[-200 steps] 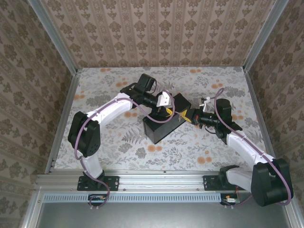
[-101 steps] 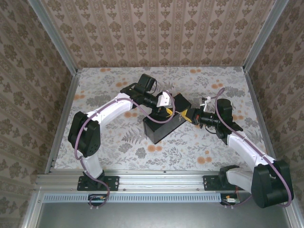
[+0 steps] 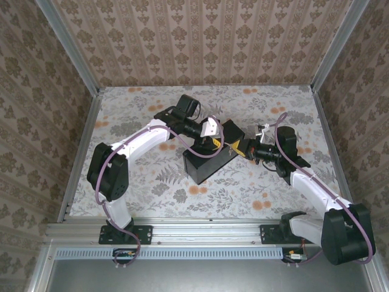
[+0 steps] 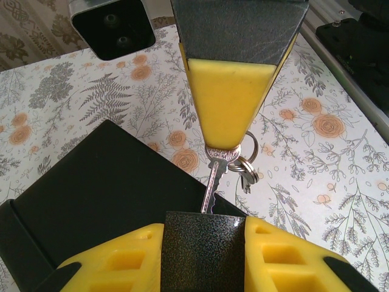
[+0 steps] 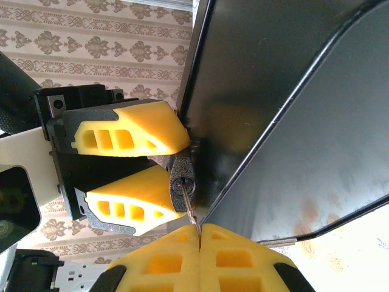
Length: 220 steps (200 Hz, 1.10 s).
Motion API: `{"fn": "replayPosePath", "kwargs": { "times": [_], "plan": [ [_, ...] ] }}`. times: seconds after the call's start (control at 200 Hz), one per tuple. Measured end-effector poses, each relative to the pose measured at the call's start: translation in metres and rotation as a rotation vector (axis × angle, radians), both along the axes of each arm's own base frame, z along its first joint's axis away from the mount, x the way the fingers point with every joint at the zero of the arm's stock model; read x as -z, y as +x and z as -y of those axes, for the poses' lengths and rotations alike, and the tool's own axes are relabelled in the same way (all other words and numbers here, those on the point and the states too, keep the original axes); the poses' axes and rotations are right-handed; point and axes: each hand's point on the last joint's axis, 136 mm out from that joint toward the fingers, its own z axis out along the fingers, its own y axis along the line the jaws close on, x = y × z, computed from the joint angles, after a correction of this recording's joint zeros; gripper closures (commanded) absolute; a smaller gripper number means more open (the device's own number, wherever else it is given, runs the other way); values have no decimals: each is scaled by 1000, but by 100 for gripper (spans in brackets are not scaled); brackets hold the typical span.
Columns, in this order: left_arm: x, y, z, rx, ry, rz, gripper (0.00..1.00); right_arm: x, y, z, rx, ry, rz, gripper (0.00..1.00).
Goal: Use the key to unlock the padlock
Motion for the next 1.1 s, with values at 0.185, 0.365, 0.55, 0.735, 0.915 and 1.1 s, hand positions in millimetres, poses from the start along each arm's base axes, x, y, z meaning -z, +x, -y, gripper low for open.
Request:
{"fn": "replayPosePath", "kwargs": {
  "times": [0.185,0.365,0.55,0.735,0.915,1.1],
  "plan": [
    [0,0,0,0,0,0,74,0,0,0,0,0,0,100],
    [0,0,0,0,0,0,75,0,0,0,0,0,0,100],
    [0,0,0,0,0,0,74,0,0,-2,-5,1,2,100],
    [0,1,-1,-3,0,0,75,-1,0,-5,-14,7,6,100],
    [0,2,-2,-4,-1,0,75,-3,-1,-7,-17,14,8,100],
    [-2,0,-3,10,-4,12,74,-3,-1,-8,-23,17,6,100]
  ]
}}
